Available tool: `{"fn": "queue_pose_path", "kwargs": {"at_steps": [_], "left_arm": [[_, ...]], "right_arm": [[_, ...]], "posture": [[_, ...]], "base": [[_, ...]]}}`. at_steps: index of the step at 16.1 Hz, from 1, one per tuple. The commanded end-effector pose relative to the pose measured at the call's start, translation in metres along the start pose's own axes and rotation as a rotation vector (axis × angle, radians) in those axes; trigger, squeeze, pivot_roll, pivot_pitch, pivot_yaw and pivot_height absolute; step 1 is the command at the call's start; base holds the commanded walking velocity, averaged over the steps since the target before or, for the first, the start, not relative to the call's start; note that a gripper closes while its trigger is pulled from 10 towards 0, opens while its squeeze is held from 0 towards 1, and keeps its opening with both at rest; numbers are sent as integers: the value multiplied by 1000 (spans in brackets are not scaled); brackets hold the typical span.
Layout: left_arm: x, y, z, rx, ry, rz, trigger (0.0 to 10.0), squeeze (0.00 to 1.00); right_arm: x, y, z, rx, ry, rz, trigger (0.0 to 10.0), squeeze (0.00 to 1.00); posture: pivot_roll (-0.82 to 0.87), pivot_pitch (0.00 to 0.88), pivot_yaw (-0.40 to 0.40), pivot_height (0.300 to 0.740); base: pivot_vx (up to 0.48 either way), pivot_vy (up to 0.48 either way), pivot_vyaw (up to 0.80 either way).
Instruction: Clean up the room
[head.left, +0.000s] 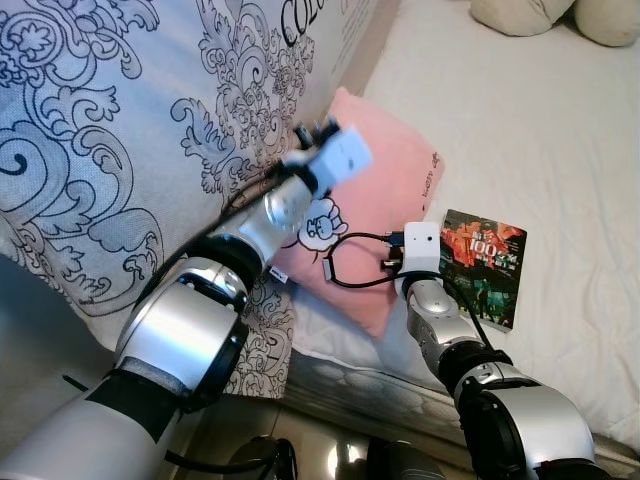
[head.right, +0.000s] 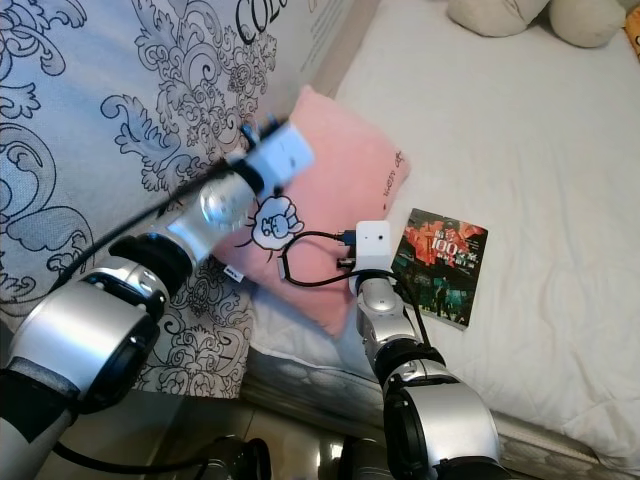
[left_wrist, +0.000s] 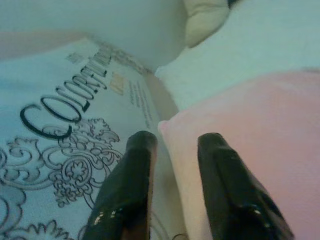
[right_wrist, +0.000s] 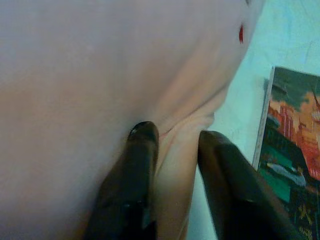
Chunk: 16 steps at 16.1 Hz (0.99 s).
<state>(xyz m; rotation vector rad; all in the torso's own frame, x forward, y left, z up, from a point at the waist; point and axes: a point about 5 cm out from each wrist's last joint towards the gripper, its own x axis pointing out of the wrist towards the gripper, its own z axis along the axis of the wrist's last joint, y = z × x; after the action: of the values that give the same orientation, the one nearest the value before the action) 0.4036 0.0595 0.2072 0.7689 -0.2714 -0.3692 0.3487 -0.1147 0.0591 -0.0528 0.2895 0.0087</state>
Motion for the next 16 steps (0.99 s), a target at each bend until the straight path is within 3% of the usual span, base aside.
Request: {"fn": "queue_pose_path", "kwargs": {"at_steps": [1, 2, 4, 5, 7, 9, 10, 14, 16], "left_arm": [[-2, -4, -7, -117, 51, -20, 10000, 1000], [-6, -14, -18, -279, 121, -47, 10000, 1000], [-11, -24, -26, -370, 146, -57, 10000, 1000], [-13, -24, -29, -377, 142, -39, 10000, 1000], [-16, -19, -32, -349, 117, -34, 10000, 1000], [-18, -15, -34, -341, 107, -54, 10000, 1000], [-23, -5, -42, -381, 96, -43, 10000, 1000], [-37, 12, -55, -435, 43, 9, 10000, 1000], [-43, 6, -59, -420, 36, -5, 10000, 1000]], "right_arm": [[-4, 4, -13, -5, 40, 27, 10000, 1000], [-4, 3, -11, -32, 25, 34, 10000, 1000], [-2, -1, -4, -78, -6, 40, 10000, 1000], [0, -1, 4, -92, -45, 46, 10000, 1000], [2, 0, 10, 0, -41, 30, 10000, 1000], [2, 3, 11, 8, -42, 29, 10000, 1000], [-1, 5, 6, 5, -50, 19, 10000, 1000], [-20, -12, -4, -9, -155, -45, 10000, 1000], [-25, -15, -6, -16, -167, -45, 10000, 1000]], "posture": [[49, 102, 4, 740], [52, 102, 1, 740], [52, 93, -10, 740], [55, 88, -15, 740], [56, 84, -25, 740], [54, 81, -23, 740], [58, 67, -19, 740], [49, 34, -18, 740], [44, 22, -19, 740]], "base": [[0, 0, 0], [0, 0, 0], [0, 0, 0], [0, 0, 0], [0, 0, 0], [0, 0, 0], [0, 0, 0], [0, 0, 0], [0, 0, 0]]}}
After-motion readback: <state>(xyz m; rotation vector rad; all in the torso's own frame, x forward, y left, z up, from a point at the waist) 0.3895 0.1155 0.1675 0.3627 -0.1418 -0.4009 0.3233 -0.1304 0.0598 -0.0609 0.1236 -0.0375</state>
